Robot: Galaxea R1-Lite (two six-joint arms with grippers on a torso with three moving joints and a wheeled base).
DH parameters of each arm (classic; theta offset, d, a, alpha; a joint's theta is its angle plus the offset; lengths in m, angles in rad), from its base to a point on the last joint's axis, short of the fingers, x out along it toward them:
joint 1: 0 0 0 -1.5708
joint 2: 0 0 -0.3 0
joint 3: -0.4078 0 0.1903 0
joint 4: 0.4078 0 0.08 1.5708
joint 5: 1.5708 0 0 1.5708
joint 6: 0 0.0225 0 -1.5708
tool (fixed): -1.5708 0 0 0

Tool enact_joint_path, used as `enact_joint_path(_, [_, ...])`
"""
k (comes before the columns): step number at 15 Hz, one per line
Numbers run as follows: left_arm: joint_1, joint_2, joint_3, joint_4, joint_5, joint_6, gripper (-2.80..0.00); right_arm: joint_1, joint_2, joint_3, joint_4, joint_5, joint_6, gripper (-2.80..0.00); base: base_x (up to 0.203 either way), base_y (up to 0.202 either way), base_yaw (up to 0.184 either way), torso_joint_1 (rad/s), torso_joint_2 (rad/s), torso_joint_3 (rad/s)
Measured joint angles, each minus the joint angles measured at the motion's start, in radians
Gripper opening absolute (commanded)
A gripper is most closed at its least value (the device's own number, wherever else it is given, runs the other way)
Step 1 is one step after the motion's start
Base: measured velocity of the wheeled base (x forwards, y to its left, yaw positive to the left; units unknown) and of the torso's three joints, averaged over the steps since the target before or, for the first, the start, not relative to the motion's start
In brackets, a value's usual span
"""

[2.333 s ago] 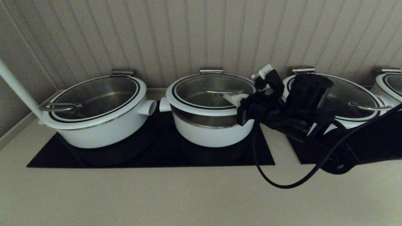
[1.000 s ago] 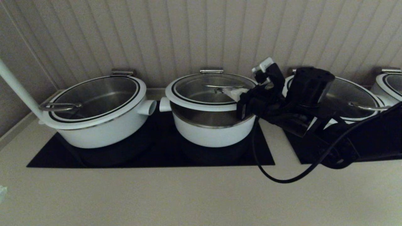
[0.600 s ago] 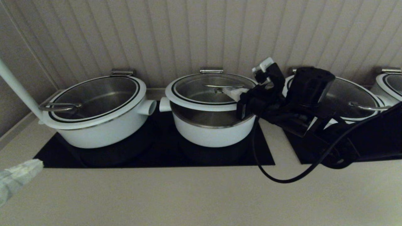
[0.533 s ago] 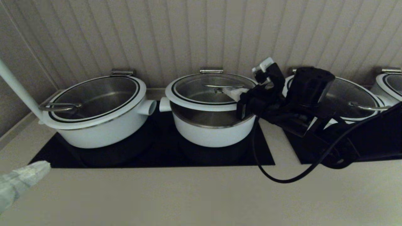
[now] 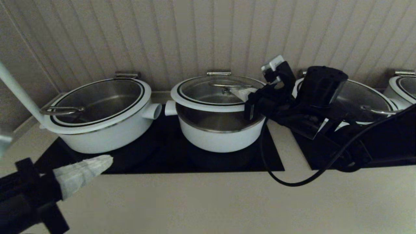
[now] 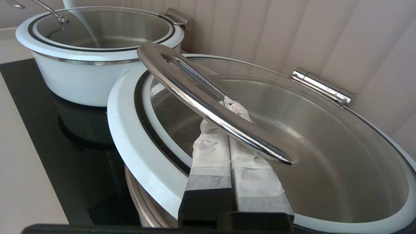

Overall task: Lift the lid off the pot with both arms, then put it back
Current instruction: Hold the pot lid with the left arm

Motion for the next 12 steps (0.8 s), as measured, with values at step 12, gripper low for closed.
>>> enact_joint_path(12, [-0.091, 0.504, -0.002, -0.52, 0.012, 0.0, -2.8, 0.0, -0.001, -0.017, 0.0, -0.001, 0.001, -2.8, 0.0, 0.0, 0.0, 0.0, 0.0, 0.0])
